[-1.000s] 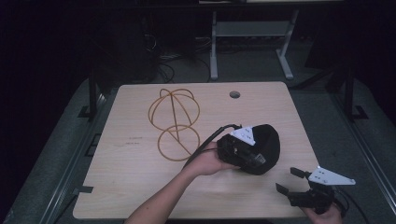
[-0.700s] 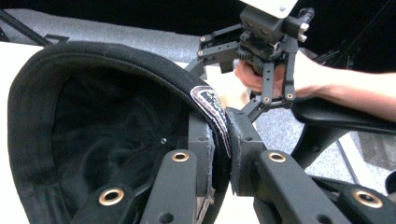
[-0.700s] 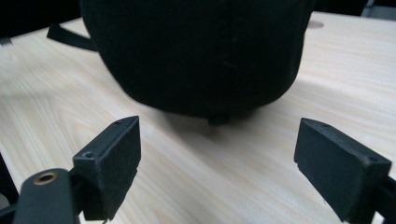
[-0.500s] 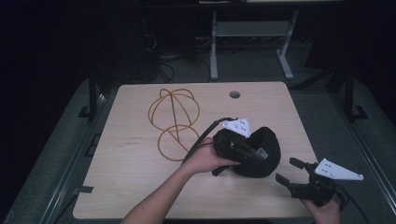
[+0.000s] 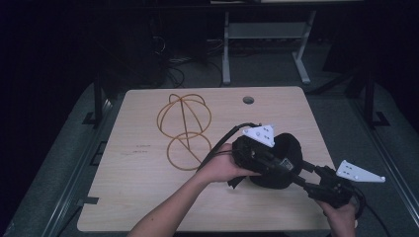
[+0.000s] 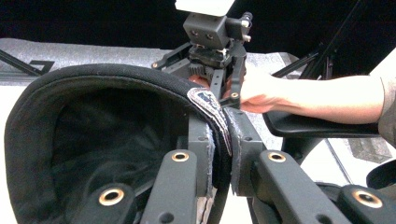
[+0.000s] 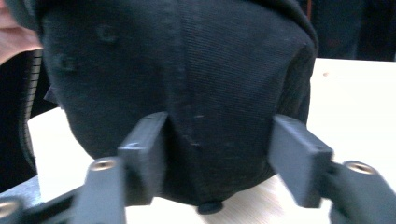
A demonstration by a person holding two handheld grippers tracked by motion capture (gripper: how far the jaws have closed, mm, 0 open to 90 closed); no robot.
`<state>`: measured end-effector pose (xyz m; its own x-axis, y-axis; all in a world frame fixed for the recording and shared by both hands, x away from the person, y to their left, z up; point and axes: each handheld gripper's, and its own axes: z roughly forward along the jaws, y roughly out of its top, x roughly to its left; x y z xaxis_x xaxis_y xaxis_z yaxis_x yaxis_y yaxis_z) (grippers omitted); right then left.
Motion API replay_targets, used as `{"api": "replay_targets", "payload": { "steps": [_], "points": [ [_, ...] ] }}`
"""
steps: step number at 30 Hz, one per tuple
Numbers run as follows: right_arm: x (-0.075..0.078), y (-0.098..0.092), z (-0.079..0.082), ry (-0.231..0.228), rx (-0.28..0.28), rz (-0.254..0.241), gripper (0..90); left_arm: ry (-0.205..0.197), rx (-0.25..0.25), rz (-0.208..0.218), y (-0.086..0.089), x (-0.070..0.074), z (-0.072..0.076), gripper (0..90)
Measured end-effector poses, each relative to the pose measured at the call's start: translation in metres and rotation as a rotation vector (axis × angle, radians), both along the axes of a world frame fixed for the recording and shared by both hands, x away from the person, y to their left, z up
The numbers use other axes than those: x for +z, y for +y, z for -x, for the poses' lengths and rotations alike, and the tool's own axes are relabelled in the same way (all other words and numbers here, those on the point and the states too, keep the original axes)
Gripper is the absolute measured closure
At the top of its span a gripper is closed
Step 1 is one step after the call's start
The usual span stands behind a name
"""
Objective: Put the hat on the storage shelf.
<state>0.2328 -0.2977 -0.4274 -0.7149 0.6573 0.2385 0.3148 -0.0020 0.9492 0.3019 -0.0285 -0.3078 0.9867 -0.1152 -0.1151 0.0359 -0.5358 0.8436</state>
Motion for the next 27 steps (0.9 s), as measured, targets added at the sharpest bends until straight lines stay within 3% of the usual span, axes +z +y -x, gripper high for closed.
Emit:
{"api": "replay_targets", "payload": {
  "steps": [5,6,8,15,27],
  "points": [
    [0.000,0.007,0.001,-0.038,0.039,0.004,71.0,0.005,0.005,0.000,0.002,0.001,-0.001,81.3],
    [0.000,0.007,0.001,-0.038,0.039,0.004,71.0,0.005,0.005,0.000,0.002,0.001,-0.001,81.3],
    [0.001,0.010,0.001,-0.045,0.053,0.017,80.5,0.003,0.008,-0.001,0.005,0.001,-0.003,81.2],
    [0.002,0.011,0.002,-0.032,0.051,0.030,84.9,0.006,0.034,-0.016,0.015,-0.003,-0.005,80.2],
    [0.010,0.002,0.004,-0.023,0.010,0.048,85.8,-0.068,0.151,-0.035,0.037,-0.003,-0.002,55.9]
  ]
}}
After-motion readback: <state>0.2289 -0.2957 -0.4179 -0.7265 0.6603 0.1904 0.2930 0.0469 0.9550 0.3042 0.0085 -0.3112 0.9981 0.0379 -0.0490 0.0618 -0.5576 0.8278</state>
